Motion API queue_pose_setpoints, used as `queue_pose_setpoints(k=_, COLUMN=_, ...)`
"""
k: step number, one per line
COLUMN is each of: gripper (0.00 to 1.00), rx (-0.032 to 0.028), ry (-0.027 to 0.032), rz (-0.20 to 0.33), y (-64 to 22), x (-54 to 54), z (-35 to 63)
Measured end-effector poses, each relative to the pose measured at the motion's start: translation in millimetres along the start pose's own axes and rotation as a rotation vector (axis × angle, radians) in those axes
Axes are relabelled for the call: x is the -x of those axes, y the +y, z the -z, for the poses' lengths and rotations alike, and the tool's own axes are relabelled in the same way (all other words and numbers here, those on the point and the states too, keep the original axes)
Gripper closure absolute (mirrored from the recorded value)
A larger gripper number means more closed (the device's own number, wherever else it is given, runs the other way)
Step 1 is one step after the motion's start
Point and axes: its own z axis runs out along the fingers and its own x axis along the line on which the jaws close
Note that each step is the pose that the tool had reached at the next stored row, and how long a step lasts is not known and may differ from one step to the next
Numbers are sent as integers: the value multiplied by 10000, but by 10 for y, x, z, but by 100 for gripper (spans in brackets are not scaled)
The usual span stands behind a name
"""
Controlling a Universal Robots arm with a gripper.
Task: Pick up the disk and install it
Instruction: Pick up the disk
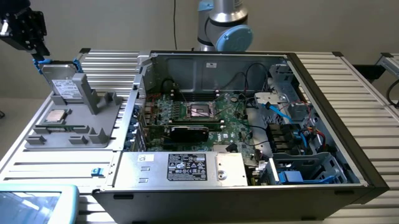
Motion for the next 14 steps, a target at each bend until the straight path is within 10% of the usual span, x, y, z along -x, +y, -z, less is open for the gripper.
queue_pose_setpoints(k=14, gripper=50, rx=-2, ry=2, rz=0, y=1, x=-1, z=-1)
